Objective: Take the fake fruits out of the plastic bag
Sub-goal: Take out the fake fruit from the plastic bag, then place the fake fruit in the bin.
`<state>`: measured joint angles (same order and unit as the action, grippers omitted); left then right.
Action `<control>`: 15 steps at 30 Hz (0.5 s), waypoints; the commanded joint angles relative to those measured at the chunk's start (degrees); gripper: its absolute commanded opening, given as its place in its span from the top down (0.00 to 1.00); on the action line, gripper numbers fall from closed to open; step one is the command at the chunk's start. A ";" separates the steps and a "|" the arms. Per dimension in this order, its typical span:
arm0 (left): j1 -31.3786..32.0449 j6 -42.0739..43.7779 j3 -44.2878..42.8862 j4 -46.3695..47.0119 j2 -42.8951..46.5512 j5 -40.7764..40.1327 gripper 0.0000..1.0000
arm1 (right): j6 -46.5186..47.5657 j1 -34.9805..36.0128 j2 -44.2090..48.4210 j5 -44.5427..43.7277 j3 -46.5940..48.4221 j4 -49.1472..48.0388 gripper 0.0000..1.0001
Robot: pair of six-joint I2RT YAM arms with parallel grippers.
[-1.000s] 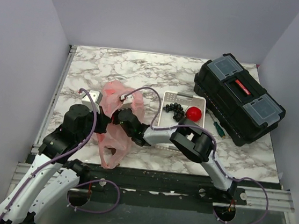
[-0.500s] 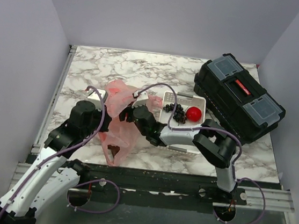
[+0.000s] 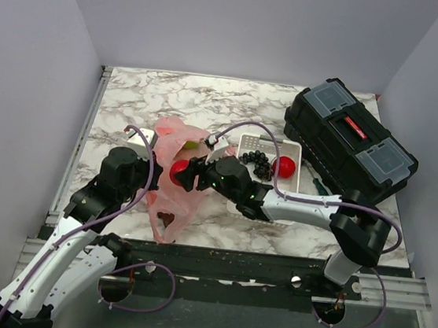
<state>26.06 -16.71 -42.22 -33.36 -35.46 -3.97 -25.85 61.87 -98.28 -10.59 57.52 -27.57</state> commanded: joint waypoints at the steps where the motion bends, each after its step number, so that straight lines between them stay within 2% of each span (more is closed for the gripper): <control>1: 0.04 0.79 -0.20 1.81 1.28 -1.14 1.00 | -2.80 0.20 5.81 8.47 -3.46 6.86 0.96; 9: 0.04 2.25 -0.96 3.63 0.22 -2.05 1.00 | -4.94 0.23 20.63 9.39 -7.64 17.36 0.98; 11: 0.04 2.30 -0.19 4.22 0.23 -2.24 1.00 | -4.38 0.23 24.89 6.22 -8.34 21.62 0.99; 15: 0.00 2.03 0.91 4.63 0.49 -2.42 1.00 | -2.93 0.22 34.99 -5.84 -11.56 31.64 0.99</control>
<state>26.06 -15.44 -42.28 -30.68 -35.27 -4.62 -29.89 61.87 -71.33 -5.85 49.21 -8.49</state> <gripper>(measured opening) 0.002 0.661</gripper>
